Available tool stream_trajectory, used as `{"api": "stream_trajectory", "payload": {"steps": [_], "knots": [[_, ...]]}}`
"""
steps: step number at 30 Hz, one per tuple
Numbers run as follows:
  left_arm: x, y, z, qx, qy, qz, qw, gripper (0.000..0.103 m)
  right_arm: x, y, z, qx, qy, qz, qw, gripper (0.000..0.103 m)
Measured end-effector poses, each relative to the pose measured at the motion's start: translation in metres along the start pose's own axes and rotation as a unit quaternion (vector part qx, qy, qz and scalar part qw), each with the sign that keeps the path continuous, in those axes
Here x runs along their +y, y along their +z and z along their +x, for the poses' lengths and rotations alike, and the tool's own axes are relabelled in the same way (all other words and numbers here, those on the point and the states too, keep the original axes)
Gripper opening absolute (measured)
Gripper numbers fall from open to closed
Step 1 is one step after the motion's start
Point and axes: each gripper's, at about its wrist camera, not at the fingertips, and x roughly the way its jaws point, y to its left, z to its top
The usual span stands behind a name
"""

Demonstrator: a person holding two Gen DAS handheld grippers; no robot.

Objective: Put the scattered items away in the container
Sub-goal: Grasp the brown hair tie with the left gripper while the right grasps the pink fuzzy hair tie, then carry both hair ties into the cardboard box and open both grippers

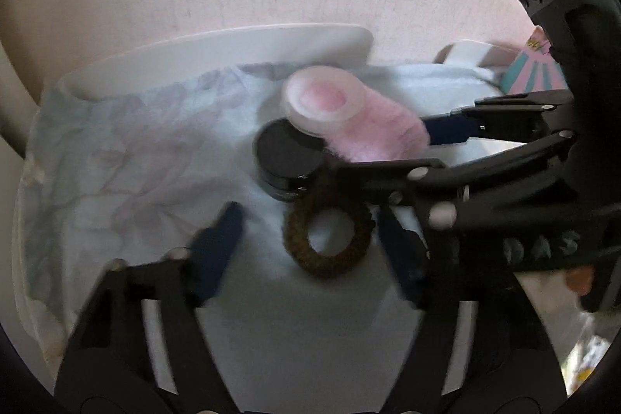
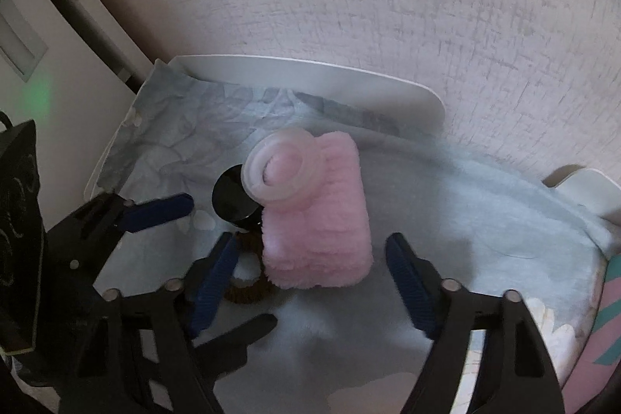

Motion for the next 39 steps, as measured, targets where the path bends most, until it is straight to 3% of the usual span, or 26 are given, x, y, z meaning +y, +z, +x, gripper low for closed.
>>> {"api": "stream_trajectory", "payload": {"steps": [1, 2, 4, 6, 16, 30, 39], "knots": [[-0.001, 0.000, 0.000, -0.001, 0.003, 0.006, 1.0000, 0.049, -0.002, -0.001, 0.001, 0.004, -0.002, 0.000, 1.000, 0.049], [-0.001, -0.001, -0.001, -0.001, 0.001, 0.007, 1.0000, 0.044, -0.001, 0.000, 0.002, 0.001, -0.005, -0.005, 1.000, 0.045], [0.001, -0.001, -0.005, -0.003, 0.002, 0.006, 1.0000, 0.021, -0.001, -0.001, 0.000, 0.000, -0.009, -0.013, 1.000, 0.042], [0.004, -0.001, -0.009, -0.008, 0.008, 0.001, 0.9999, 0.012, 0.000, -0.003, -0.004, -0.011, -0.010, -0.014, 1.000, 0.041], [0.017, 0.011, -0.057, -0.050, 0.007, -0.024, 0.9985, 0.012, 0.005, -0.009, -0.040, -0.039, -0.014, -0.024, 0.999, 0.040], [0.003, 0.030, -0.128, -0.097, 0.016, -0.020, 0.9950, 0.012, 0.020, -0.016, -0.097, -0.085, -0.015, -0.028, 0.996, 0.040], [-0.002, 0.025, -0.140, -0.093, 0.015, -0.022, 0.9953, 0.012, 0.030, -0.035, -0.103, -0.046, -0.102, -0.093, 0.989, 0.040]]}}
